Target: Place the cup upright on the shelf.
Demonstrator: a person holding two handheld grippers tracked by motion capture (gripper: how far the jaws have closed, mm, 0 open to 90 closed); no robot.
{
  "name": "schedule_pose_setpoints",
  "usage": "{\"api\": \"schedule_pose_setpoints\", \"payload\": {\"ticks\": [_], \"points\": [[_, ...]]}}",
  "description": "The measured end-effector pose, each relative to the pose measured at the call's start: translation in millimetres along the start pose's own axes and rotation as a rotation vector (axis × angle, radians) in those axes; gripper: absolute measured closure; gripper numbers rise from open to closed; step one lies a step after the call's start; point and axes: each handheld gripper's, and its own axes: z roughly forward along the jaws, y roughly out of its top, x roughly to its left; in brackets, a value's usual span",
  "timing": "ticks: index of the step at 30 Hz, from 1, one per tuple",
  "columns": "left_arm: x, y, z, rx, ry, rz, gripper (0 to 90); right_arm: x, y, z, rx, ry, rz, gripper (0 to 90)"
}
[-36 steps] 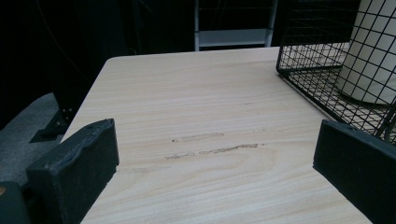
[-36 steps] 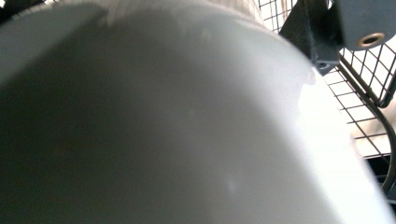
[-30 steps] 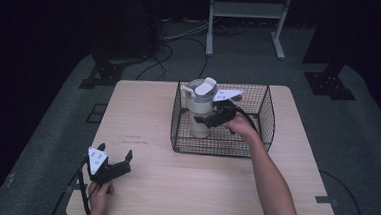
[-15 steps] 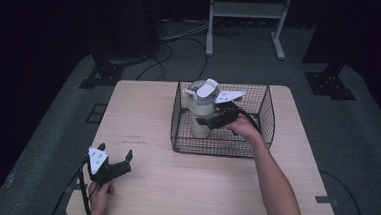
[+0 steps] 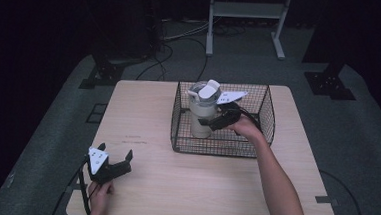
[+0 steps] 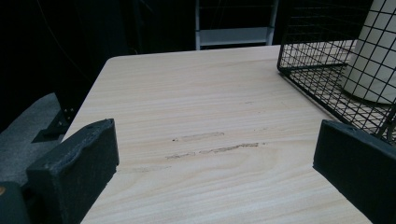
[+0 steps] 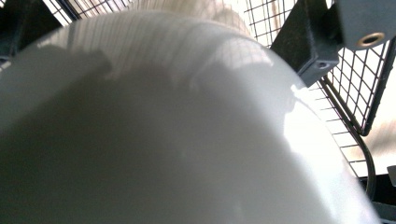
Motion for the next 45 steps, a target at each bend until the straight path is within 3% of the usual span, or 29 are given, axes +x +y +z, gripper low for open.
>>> {"api": "schedule_pose_setpoints", "payload": {"ticks": [7,17,31,45], "points": [[0.5,-0.1,-0.7,-0.001,-0.003,-0.001,0.0,0.5,0.6,-7.1,0.023,-0.012,-0.002,8.1],[-0.3,0.0,-0.5,0.001,-0.001,0.007,0.0,1.3,1.7,-17.7,0.008,-0.032,0.0,8.9],[-1.1,-0.2,-0.4,0.0,-0.001,0.008,0.0,5.5,5.1,-43.8,0.046,-0.064,-0.011,8.9],[-1.4,-0.1,-0.2,0.007,-0.001,0.016,0.0,12.1,8.1,-68.2,0.043,-0.099,-0.009,8.9]]}}
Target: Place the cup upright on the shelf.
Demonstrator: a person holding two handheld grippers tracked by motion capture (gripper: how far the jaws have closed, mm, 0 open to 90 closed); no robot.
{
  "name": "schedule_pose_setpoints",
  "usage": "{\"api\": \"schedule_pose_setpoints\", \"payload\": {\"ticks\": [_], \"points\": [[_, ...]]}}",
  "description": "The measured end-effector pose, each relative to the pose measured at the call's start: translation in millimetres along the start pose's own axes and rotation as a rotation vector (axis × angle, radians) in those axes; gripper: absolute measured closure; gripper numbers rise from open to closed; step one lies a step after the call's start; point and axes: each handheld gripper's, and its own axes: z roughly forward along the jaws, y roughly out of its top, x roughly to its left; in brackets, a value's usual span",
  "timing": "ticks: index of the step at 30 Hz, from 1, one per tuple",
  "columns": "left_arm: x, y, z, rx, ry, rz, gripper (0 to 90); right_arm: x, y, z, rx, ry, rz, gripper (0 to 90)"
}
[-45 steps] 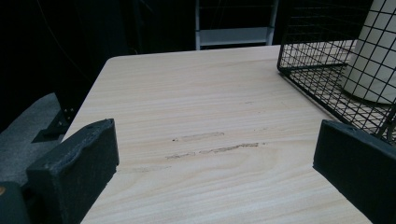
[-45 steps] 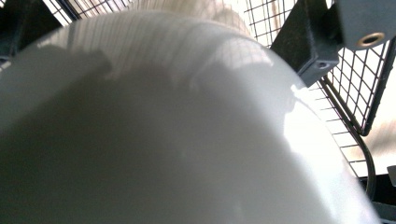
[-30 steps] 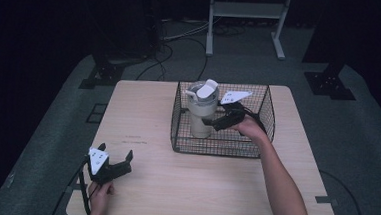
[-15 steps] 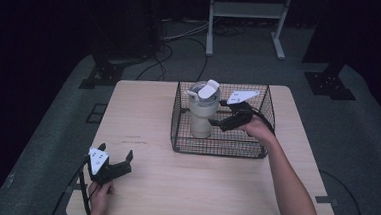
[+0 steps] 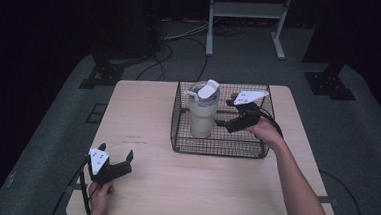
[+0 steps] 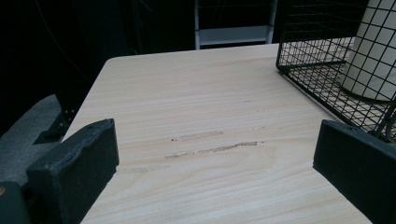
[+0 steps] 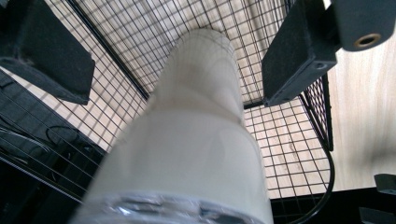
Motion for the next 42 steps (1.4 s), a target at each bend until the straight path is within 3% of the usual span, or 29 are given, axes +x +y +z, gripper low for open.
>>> {"api": "schedule_pose_setpoints", "payload": {"ticks": [10,32,42], "points": [[-0.3,0.0,0.4,0.0,0.001,0.001,0.0,0.1,-2.9,-14.4,0.001,-0.028,0.009,9.0],[-0.8,0.0,0.8,-0.001,0.004,0.003,0.0,18.2,5.1,-50.2,-0.032,-0.02,-0.002,8.9],[-1.8,0.1,1.2,0.003,0.006,0.004,0.0,31.1,-11.1,-67.6,-0.064,-0.012,0.001,9.0]]}}
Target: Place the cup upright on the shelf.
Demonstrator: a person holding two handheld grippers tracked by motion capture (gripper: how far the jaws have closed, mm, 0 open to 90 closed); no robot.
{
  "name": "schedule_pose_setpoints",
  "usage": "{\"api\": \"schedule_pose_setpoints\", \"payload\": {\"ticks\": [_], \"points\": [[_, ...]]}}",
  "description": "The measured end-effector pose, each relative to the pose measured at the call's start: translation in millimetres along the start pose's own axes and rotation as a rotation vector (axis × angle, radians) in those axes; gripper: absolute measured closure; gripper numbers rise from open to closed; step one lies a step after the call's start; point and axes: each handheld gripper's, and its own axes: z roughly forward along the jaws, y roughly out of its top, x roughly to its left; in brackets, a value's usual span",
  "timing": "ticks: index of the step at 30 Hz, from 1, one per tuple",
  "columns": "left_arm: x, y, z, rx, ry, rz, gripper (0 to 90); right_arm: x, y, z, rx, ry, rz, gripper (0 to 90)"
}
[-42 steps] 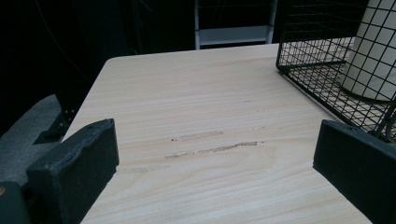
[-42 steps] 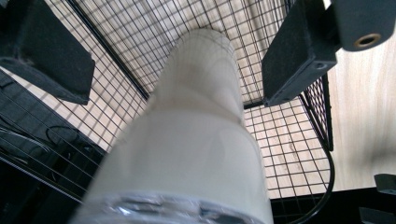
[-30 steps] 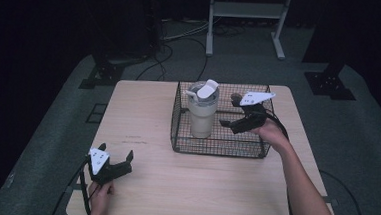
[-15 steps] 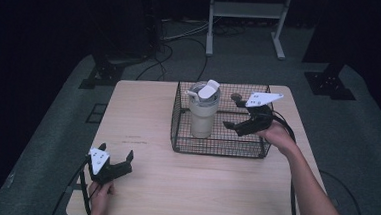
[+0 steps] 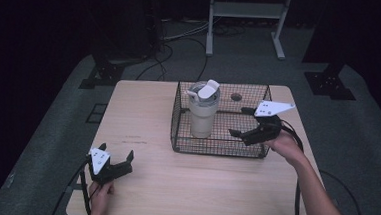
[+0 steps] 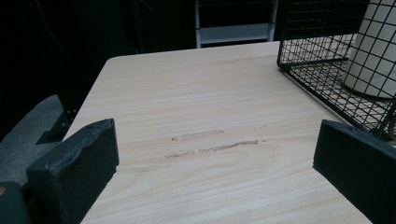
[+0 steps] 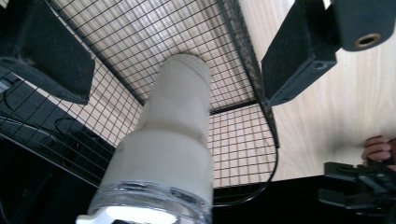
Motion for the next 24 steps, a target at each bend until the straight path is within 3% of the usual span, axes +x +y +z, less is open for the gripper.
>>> {"api": "schedule_pose_setpoints", "payload": {"ticks": [20,24], "points": [[-0.8,0.0,-0.1,0.004,0.001,0.011,0.0,30.7,-27.6,-25.1,-0.066,0.042,0.019,8.9],[-0.9,0.1,-0.2,0.006,0.002,0.013,0.0,37.7,-32.8,-30.8,-0.055,0.048,0.014,8.9]]}}
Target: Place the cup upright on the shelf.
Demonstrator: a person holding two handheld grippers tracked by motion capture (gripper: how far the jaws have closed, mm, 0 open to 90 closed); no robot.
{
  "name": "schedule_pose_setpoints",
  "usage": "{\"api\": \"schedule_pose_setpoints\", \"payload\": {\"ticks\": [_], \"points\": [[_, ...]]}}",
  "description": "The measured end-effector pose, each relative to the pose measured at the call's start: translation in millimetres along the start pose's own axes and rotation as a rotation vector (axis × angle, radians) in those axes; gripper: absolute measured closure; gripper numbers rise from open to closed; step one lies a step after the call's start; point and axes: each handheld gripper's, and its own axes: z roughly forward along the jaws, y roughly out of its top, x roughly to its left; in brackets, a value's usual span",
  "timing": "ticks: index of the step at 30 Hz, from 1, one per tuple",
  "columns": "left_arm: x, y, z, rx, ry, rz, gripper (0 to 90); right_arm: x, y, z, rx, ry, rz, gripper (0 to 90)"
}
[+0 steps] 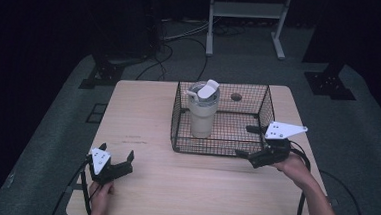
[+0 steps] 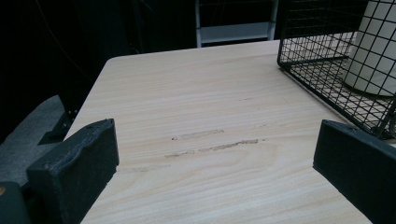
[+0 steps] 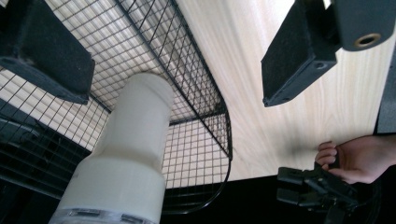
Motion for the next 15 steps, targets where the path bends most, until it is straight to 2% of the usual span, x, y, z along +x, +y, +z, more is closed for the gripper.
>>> {"api": "schedule_pose_setpoints", "payload": {"ticks": [4,12,15], "points": [[-0.1,0.0,0.0,0.0,0.0,0.001,0.0,4.1,-6.9,-5.1,-0.016,-0.001,0.006,8.9],[-0.3,0.0,0.1,0.0,0.001,0.003,0.0,11.0,-20.5,-11.8,0.011,-0.004,0.014,8.9],[-0.4,0.0,0.2,0.001,0.002,0.004,0.0,14.2,-25.4,-15.4,0.002,-0.005,0.02,9.0]]}}
